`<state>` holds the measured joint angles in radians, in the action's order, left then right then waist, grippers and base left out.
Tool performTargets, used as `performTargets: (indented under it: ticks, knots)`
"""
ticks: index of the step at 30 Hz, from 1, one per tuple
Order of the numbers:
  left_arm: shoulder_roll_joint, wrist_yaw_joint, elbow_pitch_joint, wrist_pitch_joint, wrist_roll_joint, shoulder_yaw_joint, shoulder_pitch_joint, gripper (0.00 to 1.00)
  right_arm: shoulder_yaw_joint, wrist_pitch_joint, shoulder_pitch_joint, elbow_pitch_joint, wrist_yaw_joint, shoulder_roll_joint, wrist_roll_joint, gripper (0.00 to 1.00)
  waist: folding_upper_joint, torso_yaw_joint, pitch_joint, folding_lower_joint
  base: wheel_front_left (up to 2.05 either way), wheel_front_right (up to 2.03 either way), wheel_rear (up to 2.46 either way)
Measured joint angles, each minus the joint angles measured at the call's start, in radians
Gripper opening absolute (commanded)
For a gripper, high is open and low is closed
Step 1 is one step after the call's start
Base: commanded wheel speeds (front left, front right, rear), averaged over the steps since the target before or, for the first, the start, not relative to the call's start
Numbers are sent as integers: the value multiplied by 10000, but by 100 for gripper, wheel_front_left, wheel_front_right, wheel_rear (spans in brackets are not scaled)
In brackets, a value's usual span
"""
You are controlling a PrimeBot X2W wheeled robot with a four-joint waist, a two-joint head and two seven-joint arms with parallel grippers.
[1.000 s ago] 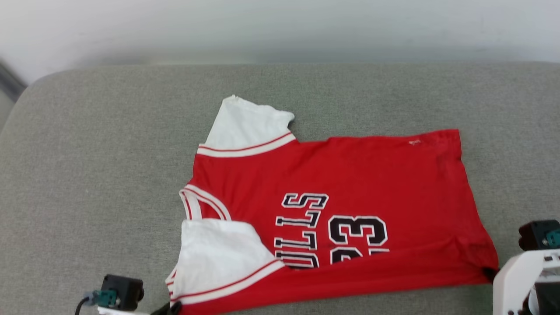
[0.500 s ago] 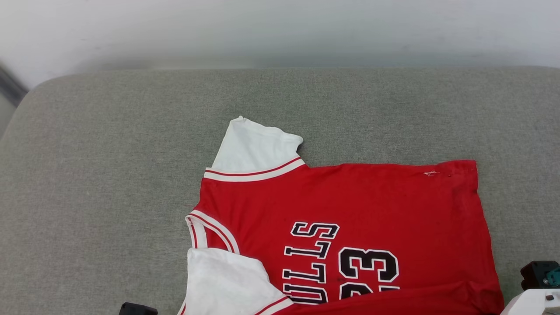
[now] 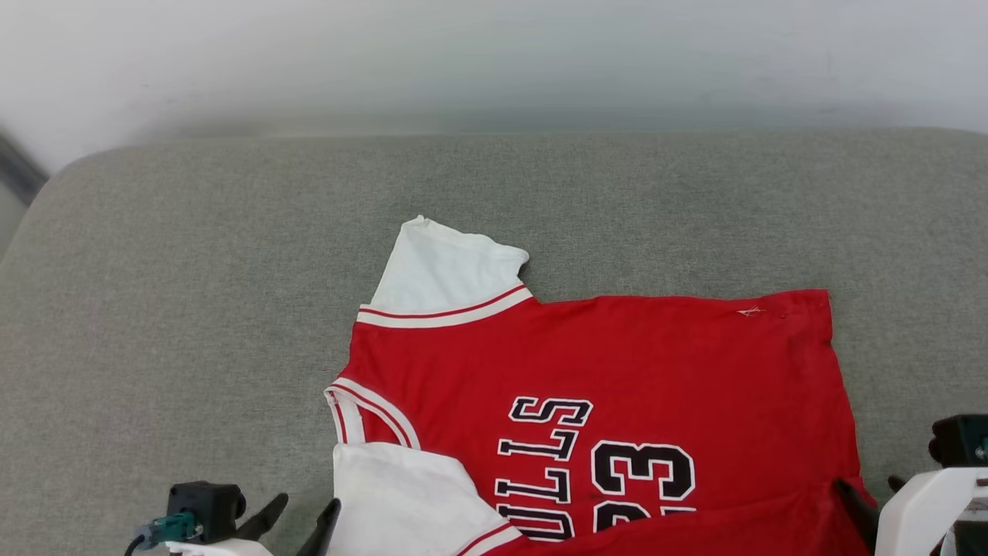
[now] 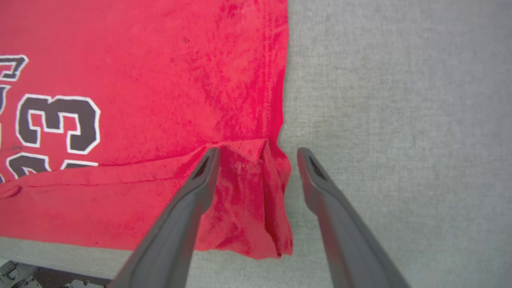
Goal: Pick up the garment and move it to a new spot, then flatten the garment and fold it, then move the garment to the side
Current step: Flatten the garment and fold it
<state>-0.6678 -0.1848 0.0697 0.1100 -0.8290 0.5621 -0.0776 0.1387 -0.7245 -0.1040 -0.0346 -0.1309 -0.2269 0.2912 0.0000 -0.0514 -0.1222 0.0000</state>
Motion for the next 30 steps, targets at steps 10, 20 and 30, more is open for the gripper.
performTargets:
  ticks: [10,20,30]
  knots:
    - [702,58,-10,-3371,566,-1515,647,100,-313,3177,1186,-924,0,82,221,100,0,180,324,0,0,0,0]
    - [2025,650,518,-3703,2071,-3009,661,100,-1104,6226,1357,-932,0,81,215,100,0,204,266,0,0,0,0]
    - [3164,2059,65,-3716,3170,-3962,951,100,-1457,8057,1612,-629,0,621,-61,100,0,389,-296,1,0,0,0]
